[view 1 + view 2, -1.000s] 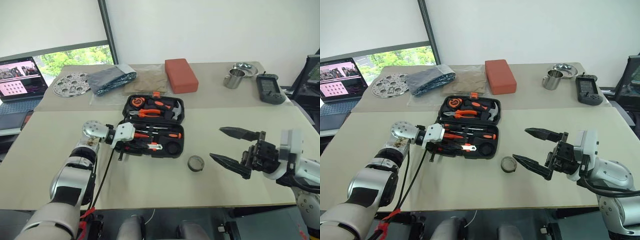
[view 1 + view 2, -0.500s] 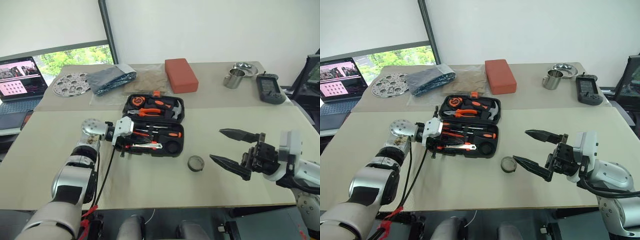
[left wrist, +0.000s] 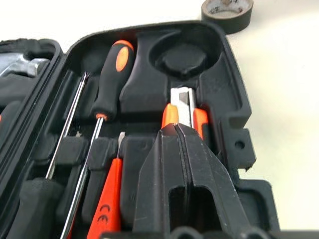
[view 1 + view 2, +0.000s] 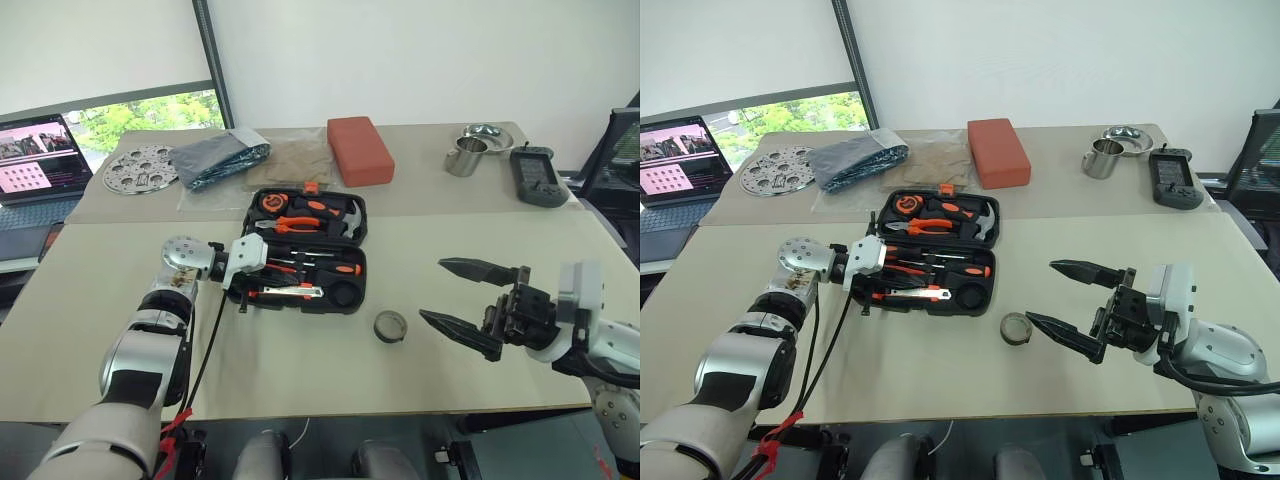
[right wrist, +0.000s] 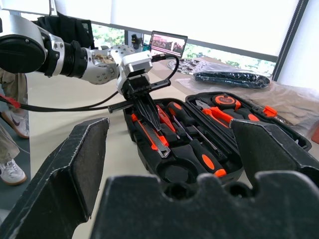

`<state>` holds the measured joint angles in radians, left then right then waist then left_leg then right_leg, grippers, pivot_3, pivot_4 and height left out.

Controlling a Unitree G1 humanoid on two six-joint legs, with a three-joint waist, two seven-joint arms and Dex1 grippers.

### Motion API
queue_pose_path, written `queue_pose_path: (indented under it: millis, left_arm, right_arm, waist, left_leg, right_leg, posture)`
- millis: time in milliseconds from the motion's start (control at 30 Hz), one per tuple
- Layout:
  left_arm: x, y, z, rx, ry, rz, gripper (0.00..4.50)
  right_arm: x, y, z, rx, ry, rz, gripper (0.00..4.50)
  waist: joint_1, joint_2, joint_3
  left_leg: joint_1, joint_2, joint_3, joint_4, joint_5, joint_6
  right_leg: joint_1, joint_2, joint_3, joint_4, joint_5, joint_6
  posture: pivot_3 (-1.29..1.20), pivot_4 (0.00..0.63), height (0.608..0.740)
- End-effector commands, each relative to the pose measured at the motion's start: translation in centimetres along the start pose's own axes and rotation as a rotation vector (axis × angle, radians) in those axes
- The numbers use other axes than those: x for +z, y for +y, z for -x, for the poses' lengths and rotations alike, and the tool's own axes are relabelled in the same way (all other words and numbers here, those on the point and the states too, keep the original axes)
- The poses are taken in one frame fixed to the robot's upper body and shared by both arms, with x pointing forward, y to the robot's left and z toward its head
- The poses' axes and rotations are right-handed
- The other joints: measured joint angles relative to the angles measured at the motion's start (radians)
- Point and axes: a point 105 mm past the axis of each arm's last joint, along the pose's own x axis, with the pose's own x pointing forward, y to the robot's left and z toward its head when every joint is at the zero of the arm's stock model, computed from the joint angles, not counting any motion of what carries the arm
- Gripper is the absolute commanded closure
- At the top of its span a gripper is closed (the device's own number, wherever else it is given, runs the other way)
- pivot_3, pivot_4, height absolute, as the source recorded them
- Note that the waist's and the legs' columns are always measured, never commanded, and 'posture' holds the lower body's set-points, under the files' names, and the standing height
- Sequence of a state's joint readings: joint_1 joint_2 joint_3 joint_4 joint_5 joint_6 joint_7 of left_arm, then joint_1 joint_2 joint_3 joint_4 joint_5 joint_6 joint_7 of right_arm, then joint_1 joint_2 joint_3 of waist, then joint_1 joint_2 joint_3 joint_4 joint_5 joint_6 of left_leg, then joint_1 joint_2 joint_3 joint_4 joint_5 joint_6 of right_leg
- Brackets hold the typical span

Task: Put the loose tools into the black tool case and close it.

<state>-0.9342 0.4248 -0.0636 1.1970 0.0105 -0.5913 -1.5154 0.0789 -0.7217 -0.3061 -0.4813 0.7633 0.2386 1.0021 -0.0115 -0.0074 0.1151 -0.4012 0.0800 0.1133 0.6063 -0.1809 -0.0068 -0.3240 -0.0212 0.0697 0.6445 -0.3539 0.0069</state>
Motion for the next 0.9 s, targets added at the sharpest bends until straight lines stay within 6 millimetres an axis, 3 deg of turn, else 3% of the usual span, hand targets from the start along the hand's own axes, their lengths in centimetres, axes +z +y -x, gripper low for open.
queue_pose_path:
  millis: [33,233,733,900]
  left_arm:
    - [0.1,0.4,0.3,-0.005,0.039,-0.022,4.48]
    - [-0.7,-0.4,0.0,-0.061,0.074,0.014,4.48]
    - [-3.8,-1.3,-0.6,-0.013,0.216,0.062,4.48]
    - [-3.9,-1.4,-0.6,0.000,0.202,0.072,4.48]
  right_arm:
    - [0.8,0.2,0.1,0.004,-0.005,0.043,0.00]
    - [0.8,0.2,0.1,-0.003,-0.004,0.044,0.00]
    - [0.4,0.3,0.3,-0.004,0.026,0.044,0.00]
    - [0.1,0.2,0.4,-0.004,0.051,0.047,0.00]
  waist:
    - [0.000,0.000,0.000]
    - [0.000,0.000,0.000]
    - [-0.001,-0.001,0.000]
    - [-0.001,-0.001,0.000]
  left_leg:
    - [0.000,0.000,0.000,0.000,0.000,0.000]
    - [0.001,0.000,0.000,0.000,0.000,0.000]
    - [0.004,0.000,-0.001,0.001,0.000,0.000]
    - [0.007,0.000,-0.001,0.001,0.000,0.000]
  right_leg:
    - [0.000,0.000,0.000,0.000,0.000,0.000]
    - [0.001,0.000,0.000,0.000,0.000,0.000]
    - [0.004,0.000,0.000,0.001,0.000,0.000]
    - [0.006,0.000,0.001,0.002,0.000,0.000]
  posture:
    - [0.00,0.150,0.740]
    - [0.00,0.150,0.740]
    - [0.00,0.150,0.740]
    - [0.00,0.150,0.740]
